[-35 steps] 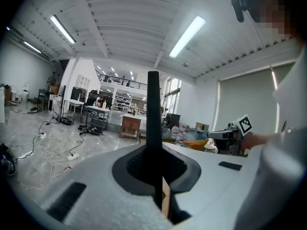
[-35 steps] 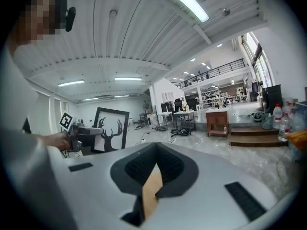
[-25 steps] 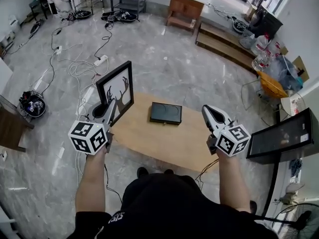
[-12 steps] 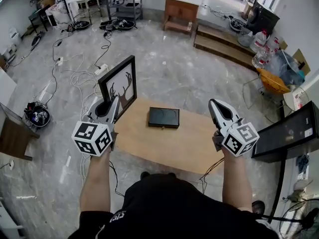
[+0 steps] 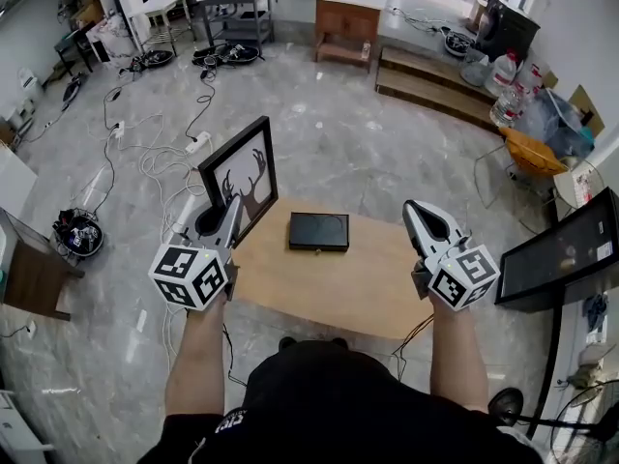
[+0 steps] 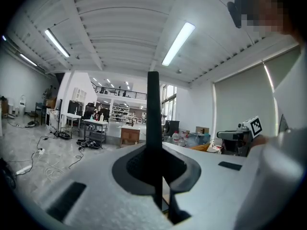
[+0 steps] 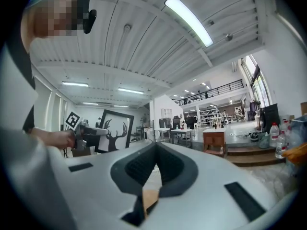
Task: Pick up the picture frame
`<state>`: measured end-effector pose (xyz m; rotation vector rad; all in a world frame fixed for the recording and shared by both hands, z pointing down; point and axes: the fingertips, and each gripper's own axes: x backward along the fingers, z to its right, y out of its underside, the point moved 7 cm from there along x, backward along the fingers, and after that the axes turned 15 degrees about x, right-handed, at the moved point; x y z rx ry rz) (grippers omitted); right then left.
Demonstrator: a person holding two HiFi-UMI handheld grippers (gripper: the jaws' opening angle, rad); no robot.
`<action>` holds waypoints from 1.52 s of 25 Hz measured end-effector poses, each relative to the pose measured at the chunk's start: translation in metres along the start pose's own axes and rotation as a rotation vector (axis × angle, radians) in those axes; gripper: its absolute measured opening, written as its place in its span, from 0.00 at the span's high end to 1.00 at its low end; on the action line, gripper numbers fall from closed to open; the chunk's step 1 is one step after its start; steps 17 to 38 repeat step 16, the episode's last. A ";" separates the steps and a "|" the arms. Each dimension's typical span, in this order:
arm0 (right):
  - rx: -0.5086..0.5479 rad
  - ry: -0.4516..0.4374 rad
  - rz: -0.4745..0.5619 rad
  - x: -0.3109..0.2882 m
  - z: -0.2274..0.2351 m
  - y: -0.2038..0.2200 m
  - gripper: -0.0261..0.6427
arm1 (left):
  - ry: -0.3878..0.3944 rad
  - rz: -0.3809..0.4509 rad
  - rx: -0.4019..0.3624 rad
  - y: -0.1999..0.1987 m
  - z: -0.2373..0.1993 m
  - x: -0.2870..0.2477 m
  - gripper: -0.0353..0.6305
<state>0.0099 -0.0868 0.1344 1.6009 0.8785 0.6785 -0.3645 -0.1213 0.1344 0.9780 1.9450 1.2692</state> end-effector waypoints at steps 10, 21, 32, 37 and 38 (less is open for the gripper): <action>0.005 -0.007 0.009 -0.008 -0.007 -0.010 0.96 | -0.031 0.003 -0.002 -0.008 -0.015 0.016 0.92; 0.005 -0.010 0.009 -0.003 -0.001 -0.004 0.96 | -0.043 0.004 0.003 0.000 -0.013 0.017 0.92; 0.005 -0.010 0.009 -0.003 -0.001 -0.004 0.96 | -0.043 0.004 0.003 0.000 -0.013 0.017 0.92; 0.005 -0.010 0.009 -0.003 -0.001 -0.004 0.96 | -0.043 0.004 0.003 0.000 -0.013 0.017 0.92; 0.005 -0.010 0.009 -0.003 -0.001 -0.004 0.96 | -0.043 0.004 0.003 0.000 -0.013 0.017 0.92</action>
